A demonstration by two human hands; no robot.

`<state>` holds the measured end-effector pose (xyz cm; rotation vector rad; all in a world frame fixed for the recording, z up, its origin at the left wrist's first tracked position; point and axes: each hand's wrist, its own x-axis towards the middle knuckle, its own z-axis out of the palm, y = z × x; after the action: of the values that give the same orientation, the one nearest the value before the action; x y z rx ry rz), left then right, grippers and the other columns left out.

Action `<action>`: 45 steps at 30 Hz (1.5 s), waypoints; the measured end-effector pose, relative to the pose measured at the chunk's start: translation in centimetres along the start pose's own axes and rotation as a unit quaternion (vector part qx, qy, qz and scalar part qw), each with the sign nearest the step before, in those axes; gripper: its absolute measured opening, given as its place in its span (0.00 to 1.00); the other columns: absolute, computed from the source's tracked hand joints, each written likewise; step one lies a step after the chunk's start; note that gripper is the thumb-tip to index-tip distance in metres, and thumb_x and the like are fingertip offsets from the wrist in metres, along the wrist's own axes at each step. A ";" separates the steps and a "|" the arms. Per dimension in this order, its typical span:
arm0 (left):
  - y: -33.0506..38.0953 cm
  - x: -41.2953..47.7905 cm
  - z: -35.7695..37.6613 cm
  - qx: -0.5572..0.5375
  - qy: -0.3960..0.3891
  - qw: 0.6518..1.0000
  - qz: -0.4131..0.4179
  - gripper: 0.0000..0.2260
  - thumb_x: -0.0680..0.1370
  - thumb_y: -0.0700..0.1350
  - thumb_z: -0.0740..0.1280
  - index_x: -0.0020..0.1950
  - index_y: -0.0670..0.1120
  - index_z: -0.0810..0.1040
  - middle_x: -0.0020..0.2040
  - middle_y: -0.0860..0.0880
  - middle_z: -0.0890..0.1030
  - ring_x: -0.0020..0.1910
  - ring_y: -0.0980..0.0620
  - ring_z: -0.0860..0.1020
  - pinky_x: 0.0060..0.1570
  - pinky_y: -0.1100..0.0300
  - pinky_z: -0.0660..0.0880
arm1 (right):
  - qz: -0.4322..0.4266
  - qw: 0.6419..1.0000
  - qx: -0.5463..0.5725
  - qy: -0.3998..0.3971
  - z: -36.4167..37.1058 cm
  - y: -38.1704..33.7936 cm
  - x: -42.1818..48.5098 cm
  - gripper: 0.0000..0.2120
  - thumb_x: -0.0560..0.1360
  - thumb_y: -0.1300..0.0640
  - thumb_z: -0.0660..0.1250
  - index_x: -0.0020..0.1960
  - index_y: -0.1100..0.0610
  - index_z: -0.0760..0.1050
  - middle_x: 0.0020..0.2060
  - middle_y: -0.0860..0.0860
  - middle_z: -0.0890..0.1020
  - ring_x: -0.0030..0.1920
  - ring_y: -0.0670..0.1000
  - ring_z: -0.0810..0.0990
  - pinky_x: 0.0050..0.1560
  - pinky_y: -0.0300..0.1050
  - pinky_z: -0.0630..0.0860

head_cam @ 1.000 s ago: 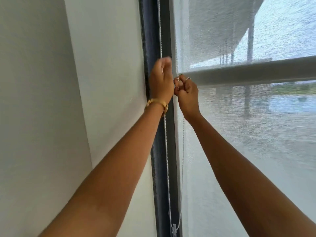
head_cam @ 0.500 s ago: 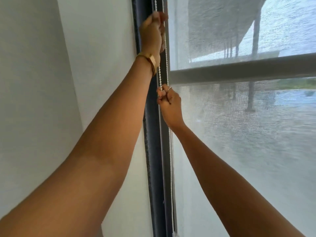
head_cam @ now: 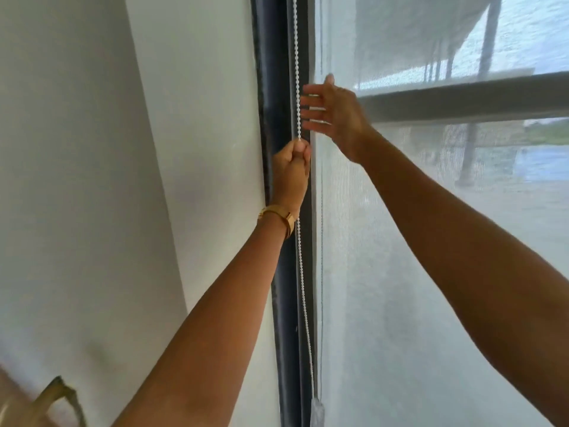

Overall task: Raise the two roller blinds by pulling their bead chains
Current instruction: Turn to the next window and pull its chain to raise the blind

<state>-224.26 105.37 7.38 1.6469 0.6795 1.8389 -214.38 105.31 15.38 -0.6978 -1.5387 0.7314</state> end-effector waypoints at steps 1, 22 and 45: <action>-0.9 -1.0 -0.2 0.001 -0.005 1.000 -0.009 0.18 0.82 0.41 0.53 0.32 0.48 0.67 0.25 0.51 0.66 0.21 0.59 0.62 0.23 0.69 0.61 | -0.005 1.000 0.004 -0.009 0.4 -1.3 0.4 0.23 0.83 0.49 0.47 0.66 0.61 0.70 0.61 0.57 0.78 0.60 0.56 0.79 0.55 0.44 0.78; -10.4 -9.1 -1.9 0.108 -0.137 0.984 -0.049 0.18 0.79 0.57 0.51 0.53 0.49 0.77 0.42 0.53 0.81 0.38 0.59 0.78 0.38 0.66 0.76 | -0.200 0.946 -0.134 0.218 2.9 0.4 1.8 0.12 0.77 0.69 0.50 0.38 0.60 0.66 0.28 0.47 0.66 0.30 0.47 0.66 0.31 0.40 0.63; 7.8 10.4 3.2 0.007 0.059 0.998 -0.025 0.17 0.81 0.41 0.55 0.35 0.45 0.76 0.29 0.51 0.71 0.28 0.56 0.68 0.27 0.64 0.64 | -0.031 0.980 -0.165 0.105 3.1 19.6 -10.1 0.16 0.80 0.67 0.55 0.37 0.52 0.67 0.28 0.43 0.69 0.27 0.39 0.73 0.30 0.27 0.66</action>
<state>-222.48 107.24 20.53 1.5252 0.7775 1.9113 -216.26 109.34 -6.49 -0.9370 -1.4930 0.3453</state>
